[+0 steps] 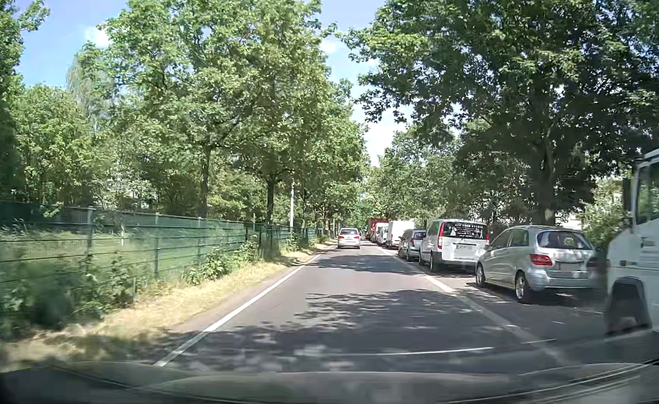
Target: Follow the waypoints while adhering to traffic rules and regulations
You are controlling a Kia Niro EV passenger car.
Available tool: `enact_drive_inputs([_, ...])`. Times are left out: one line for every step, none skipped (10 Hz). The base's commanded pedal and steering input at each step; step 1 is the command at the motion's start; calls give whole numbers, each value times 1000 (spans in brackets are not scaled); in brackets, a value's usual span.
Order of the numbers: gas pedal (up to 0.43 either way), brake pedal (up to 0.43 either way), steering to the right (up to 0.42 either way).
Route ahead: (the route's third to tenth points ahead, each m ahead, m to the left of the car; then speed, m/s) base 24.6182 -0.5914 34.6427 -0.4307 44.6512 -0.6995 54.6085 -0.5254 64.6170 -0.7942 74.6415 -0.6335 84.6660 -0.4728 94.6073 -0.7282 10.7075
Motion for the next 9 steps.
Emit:
enact_drive_inputs([28, 30, 0])
enact_drive_inputs([28, 30, 1])
enact_drive_inputs([28, 30, 1])
enact_drive_inputs([28, 30, 1])
enact_drive_inputs([28, 30, 1])
enact_drive_inputs([28, 30, 1])
enact_drive_inputs([28, 30, 1])
enact_drive_inputs([28, 30, 0])
enact_drive_inputs([28, 30, 0])
